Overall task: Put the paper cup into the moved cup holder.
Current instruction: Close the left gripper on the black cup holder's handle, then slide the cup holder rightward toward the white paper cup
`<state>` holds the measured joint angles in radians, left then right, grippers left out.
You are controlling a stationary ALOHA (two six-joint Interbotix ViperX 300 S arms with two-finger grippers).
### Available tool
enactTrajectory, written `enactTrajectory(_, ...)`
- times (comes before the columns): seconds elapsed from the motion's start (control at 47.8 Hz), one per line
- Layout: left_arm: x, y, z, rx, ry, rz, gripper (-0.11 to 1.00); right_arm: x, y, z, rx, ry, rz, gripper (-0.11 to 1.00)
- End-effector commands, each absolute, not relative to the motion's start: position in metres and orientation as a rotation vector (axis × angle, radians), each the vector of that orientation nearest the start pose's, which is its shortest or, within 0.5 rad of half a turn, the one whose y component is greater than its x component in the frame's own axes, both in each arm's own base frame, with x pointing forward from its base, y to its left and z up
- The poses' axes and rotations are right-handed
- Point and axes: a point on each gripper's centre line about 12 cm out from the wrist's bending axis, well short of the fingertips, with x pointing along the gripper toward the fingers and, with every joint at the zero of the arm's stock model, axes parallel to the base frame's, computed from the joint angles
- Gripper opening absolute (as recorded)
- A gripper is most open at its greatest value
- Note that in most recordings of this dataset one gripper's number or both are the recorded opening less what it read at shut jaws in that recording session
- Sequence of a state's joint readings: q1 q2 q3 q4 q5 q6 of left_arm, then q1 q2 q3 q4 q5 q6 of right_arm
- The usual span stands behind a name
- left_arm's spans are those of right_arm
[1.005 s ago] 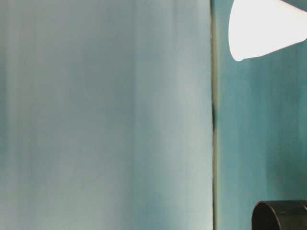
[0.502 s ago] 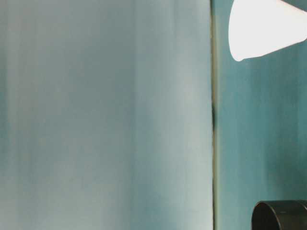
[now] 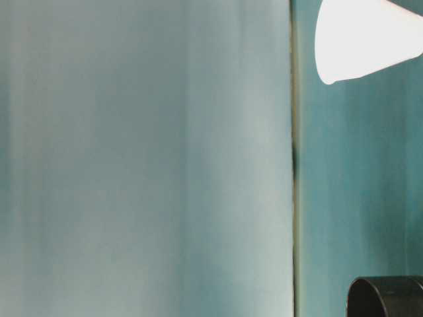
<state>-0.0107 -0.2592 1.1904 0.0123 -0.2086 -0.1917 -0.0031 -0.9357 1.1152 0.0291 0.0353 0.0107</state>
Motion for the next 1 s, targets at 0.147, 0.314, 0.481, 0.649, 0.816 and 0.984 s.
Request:
enactTrajectory(0.147,0.256,-0.006,0.124,-0.107,0.68,0.017,0.24,0.207,-0.001,0.283,0.051,0.193,-0.008,0.02)
enactTrajectory(0.314,0.259,-0.006,0.126,-0.06,0.675,0.0,0.18,0.208,-0.001,0.283,0.051,0.195,-0.009,0.02)
enactTrajectory(0.481,0.263,-0.006,0.13,-0.059,0.654,-0.001,0.18,0.208,-0.001,0.283,0.051,0.195,-0.009,0.02)
enactTrajectory(0.649,0.277,-0.004,0.146,-0.063,0.559,0.002,0.18,0.207,-0.001,0.283,0.051,0.193,-0.008,0.02)
enactTrajectory(0.816,0.297,0.001,0.16,-0.064,0.488,0.014,0.18,0.208,-0.001,0.283,0.051,0.195,-0.009,0.02)
enactTrajectory(0.984,0.321,0.001,0.165,-0.02,0.479,0.005,0.18,0.207,-0.001,0.282,0.051,0.196,-0.009,0.02)
